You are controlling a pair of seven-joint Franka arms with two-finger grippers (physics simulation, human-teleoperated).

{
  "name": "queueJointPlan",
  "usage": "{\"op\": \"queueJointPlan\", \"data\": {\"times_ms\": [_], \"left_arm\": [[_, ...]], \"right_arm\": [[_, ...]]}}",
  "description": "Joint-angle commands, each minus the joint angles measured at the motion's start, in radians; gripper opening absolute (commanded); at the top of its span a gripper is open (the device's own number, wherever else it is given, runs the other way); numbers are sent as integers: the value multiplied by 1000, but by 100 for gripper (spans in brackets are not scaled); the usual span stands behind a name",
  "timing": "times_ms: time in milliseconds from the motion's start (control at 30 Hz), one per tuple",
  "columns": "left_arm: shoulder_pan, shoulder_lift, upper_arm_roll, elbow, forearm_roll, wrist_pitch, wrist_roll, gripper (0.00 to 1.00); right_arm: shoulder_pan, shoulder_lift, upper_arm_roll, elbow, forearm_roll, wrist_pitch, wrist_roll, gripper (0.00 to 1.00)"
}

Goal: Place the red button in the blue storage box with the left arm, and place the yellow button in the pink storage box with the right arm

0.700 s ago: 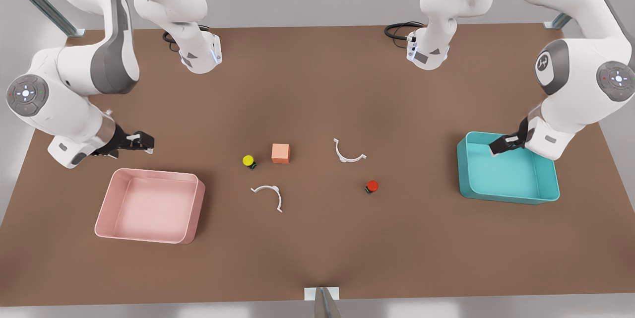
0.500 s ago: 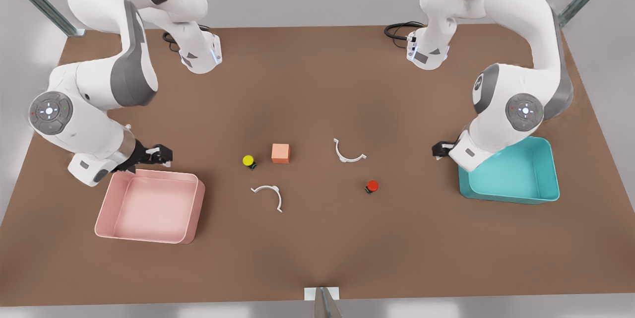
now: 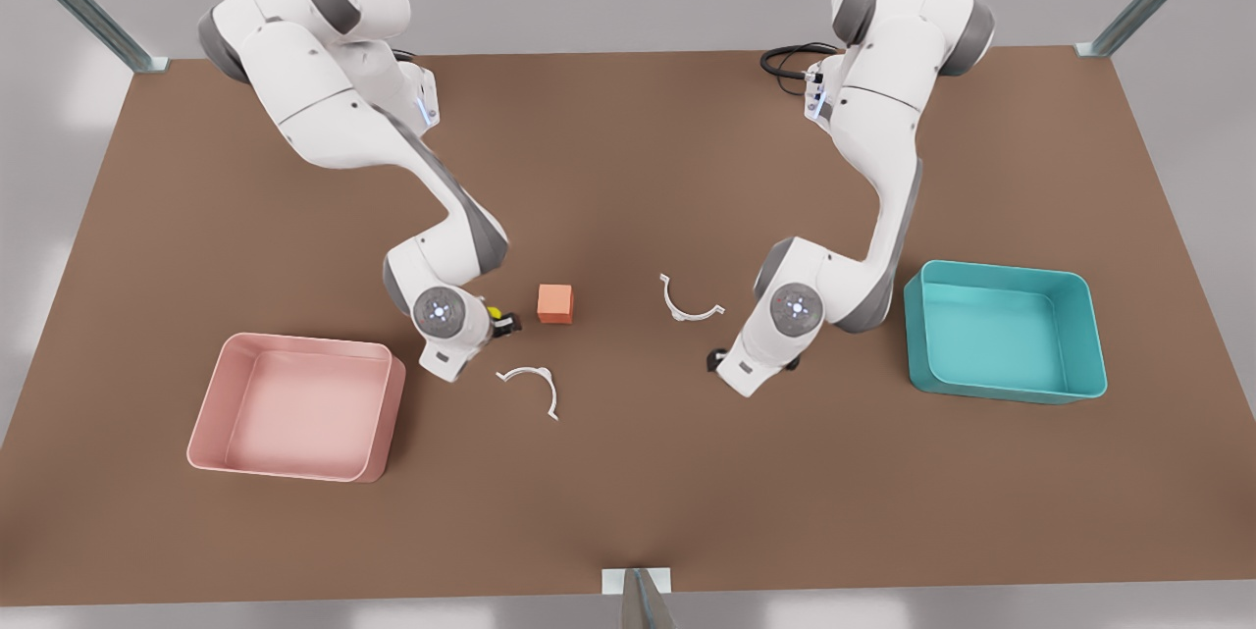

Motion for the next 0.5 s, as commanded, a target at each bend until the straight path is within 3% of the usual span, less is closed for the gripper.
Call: {"op": "queueJointPlan", "data": {"times_ms": [0, 200, 467], "left_arm": [[0, 9, 0, 0, 1, 94, -302, 100], [-36, 9, 2, -108, -1, 87, -342, 100], [-29, 82, 6, -80, 2, 98, -335, 100]], "right_arm": [[-13, -6, 4, -32, -28, 191, 288, 100], [-47, -56, 45, -165, -25, 298, 291, 100], [-65, -112, 70, -307, -25, 439, 266, 100]]}}
